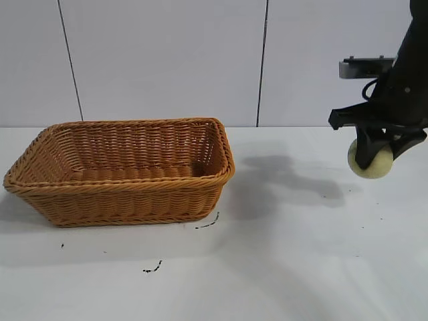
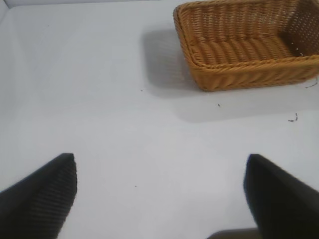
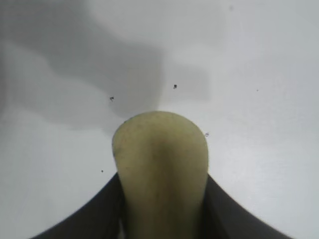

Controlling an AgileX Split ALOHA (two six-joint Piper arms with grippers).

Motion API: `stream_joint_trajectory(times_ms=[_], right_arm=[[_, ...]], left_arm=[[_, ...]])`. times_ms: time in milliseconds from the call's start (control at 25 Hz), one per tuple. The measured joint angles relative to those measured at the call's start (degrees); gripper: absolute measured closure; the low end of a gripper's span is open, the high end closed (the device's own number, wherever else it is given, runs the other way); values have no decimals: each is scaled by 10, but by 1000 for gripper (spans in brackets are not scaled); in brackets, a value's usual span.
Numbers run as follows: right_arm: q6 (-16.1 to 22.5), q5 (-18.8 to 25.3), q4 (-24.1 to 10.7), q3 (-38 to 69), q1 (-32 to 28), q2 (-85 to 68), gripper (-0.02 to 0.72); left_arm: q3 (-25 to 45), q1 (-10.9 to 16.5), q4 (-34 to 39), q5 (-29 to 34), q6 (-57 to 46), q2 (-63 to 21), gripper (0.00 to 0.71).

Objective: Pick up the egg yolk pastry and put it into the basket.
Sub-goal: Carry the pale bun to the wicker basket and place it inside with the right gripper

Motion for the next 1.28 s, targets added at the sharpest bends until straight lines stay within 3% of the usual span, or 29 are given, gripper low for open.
stream_joint_trajectory(times_ms=[240, 400, 720, 880, 1120, 1280], right_arm=[[0, 102, 24, -128, 4, -8, 465], [1, 118, 24, -206, 41, -7, 468], [11, 146, 17, -356, 182, 76, 468], [11, 138, 17, -425, 251, 142, 468], [21, 52, 20, -458, 320, 238, 468], [20, 22, 19, -458, 335, 300, 468]], left_arm=[[0, 0, 0, 0, 0, 0, 17], [0, 0, 0, 0, 0, 0, 17], [0, 0, 0, 0, 0, 0, 17], [0, 0, 0, 0, 0, 0, 17], [0, 0, 0, 0, 0, 0, 17], [0, 0, 0, 0, 0, 0, 17]])
